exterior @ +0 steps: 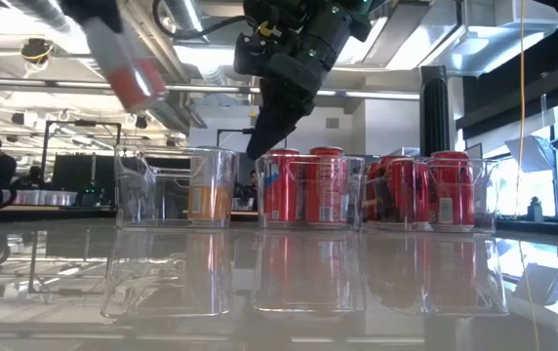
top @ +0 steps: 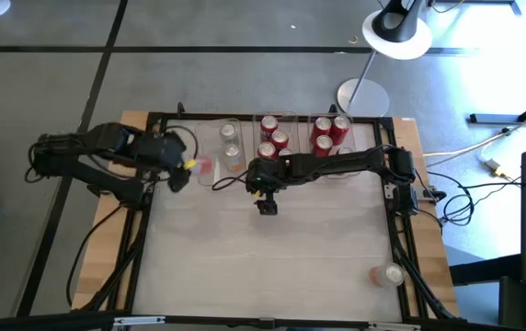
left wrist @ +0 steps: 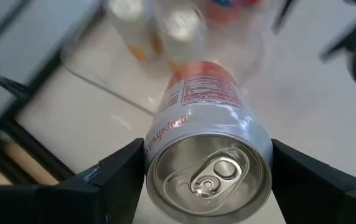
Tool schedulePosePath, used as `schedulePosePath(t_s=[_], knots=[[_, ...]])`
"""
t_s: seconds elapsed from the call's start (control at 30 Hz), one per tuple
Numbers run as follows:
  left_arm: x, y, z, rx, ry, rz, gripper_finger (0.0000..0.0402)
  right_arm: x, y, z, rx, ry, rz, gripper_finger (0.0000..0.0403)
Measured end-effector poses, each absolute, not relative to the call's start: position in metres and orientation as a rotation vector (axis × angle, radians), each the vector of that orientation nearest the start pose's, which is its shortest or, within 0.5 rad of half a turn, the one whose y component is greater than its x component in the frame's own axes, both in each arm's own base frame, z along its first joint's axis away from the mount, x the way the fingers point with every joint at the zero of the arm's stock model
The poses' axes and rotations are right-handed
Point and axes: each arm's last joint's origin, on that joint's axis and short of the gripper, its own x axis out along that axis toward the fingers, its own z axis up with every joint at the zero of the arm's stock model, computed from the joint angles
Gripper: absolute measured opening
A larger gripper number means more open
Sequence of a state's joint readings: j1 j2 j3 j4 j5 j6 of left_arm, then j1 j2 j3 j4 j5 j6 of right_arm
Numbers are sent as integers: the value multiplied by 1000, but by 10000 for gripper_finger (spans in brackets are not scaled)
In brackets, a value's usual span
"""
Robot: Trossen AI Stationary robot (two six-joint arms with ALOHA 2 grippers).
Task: Sort soda cans
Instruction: Put the left pink white soda can into the left transparent bin
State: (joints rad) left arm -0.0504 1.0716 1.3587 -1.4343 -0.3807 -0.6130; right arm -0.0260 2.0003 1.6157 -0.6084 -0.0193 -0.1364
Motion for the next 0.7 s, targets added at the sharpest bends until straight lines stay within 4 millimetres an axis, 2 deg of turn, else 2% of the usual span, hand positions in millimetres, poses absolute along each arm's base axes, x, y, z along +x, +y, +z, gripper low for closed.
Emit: schedulePosePath(t_s=[0.13, 0.47, 0.7], knots=[[168, 24, 372, -239, 1019, 691, 282, 436, -11, 229, -105, 942, 58, 365], [213, 89, 335, -135, 1262, 746, 282, 442, -11, 233, -132, 870, 64, 365], [223, 134, 310, -143, 1393, 722, 282, 443, -11, 234, -136, 858, 64, 365]])
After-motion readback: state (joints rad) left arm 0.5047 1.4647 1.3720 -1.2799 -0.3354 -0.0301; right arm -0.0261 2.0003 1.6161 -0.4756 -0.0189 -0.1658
